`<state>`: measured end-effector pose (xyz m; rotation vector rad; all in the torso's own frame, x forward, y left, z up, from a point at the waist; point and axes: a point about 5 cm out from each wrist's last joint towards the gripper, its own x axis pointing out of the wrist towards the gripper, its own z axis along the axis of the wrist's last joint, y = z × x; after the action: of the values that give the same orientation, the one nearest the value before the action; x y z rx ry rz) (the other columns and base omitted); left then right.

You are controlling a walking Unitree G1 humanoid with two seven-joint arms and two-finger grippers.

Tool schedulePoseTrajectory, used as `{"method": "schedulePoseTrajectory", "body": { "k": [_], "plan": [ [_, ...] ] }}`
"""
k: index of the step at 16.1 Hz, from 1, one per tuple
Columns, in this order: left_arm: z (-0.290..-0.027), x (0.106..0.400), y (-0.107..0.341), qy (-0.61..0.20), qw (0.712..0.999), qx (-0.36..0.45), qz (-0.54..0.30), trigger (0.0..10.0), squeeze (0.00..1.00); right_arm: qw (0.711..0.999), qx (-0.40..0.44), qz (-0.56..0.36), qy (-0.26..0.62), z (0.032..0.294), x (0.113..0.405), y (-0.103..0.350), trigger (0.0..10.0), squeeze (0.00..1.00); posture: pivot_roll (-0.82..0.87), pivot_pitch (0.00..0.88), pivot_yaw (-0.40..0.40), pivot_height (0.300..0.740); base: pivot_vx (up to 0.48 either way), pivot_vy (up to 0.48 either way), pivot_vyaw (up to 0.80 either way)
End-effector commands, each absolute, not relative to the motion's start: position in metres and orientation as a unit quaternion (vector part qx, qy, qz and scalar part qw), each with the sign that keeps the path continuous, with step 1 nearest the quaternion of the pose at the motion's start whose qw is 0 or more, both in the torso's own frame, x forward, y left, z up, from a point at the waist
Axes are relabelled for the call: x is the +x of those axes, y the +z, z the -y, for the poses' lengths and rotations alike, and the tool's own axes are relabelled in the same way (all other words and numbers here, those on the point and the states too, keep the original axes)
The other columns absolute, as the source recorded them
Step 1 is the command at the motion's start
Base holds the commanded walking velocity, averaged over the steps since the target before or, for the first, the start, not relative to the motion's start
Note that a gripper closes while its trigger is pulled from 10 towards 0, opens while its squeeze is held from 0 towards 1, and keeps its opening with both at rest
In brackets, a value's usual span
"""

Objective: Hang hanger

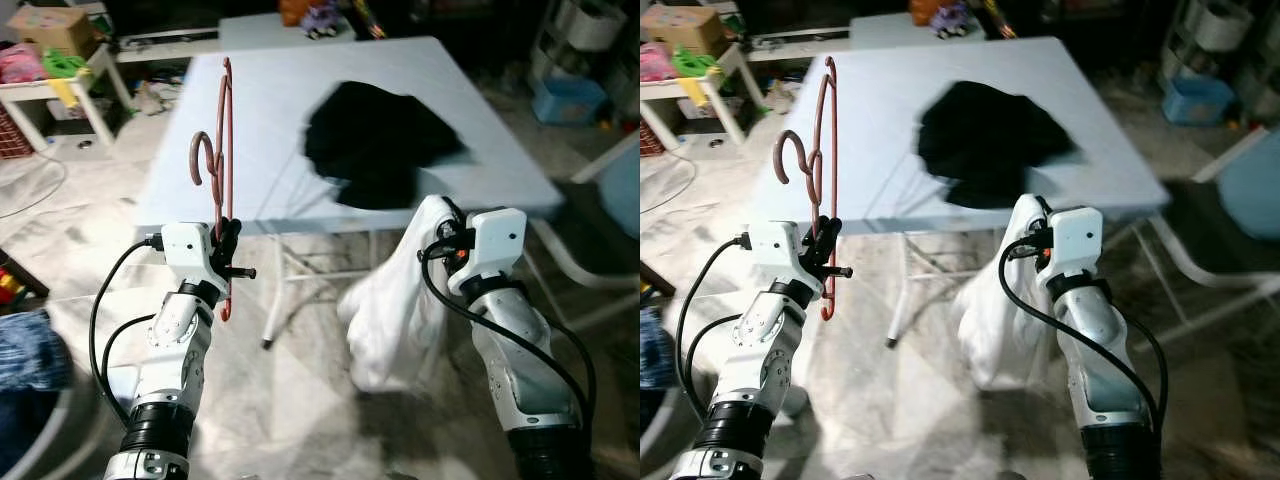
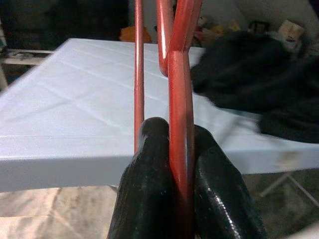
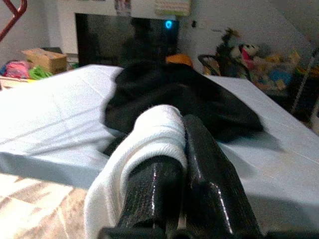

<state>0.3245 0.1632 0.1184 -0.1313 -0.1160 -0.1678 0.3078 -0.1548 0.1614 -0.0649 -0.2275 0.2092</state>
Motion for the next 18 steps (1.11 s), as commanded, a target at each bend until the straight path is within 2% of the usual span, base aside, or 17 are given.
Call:
{"method": "schedulePoseTrajectory", "body": {
  "k": [1,6,10,12,14,15,18],
  "plan": [
    [-0.170,0.325,0.121,-0.075,0.994,-0.059,0.063,10.0,0.00,0.983,-0.029,0.139,0.120,0.145,0.309,0.173,10.0,0.00,-0.06,0.102,0.034,0.740,0.334,0.345,0.00],
    [-0.166,0.326,0.124,-0.083,0.992,-0.056,0.071,10.0,0.00,0.980,-0.040,0.155,0.117,0.146,0.310,0.181,10.0,0.00,-0.07,0.095,0.028,0.740,0.347,0.329,0.00],
    [-0.162,0.326,0.122,-0.091,0.992,-0.060,0.070,10.0,0.00,0.980,-0.044,0.165,0.105,0.149,0.311,0.185,10.0,0.00,-0.07,0.098,0.017,0.740,0.448,0.000,0.00],
    [-0.163,0.322,0.112,-0.091,0.992,-0.066,0.058,10.0,0.00,0.982,-0.036,0.165,0.087,0.150,0.312,0.182,10.0,0.00,-0.05,0.106,-0.017,0.740,0.469,0.000,0.00],
    [-0.163,0.322,0.111,-0.090,0.992,-0.070,0.048,10.0,0.00,0.981,-0.036,0.168,0.091,0.141,0.313,0.186,10.0,0.00,-0.03,0.111,-0.034,0.740,0.000,0.000,0.00],
    [-0.162,0.321,0.117,-0.097,0.993,-0.043,0.055,10.0,0.00,0.978,-0.042,0.176,0.106,0.134,0.318,0.192,10.0,0.00,0.00,0.124,-0.036,0.740,0.000,0.000,0.00],
    [-0.176,0.308,0.118,-0.098,0.992,-0.034,0.071,10.0,0.00,0.977,-0.010,0.184,0.106,0.115,0.331,0.197,10.0,0.00,0.13,0.109,-0.077,0.740,0.000,0.000,0.00]
  ]
}}
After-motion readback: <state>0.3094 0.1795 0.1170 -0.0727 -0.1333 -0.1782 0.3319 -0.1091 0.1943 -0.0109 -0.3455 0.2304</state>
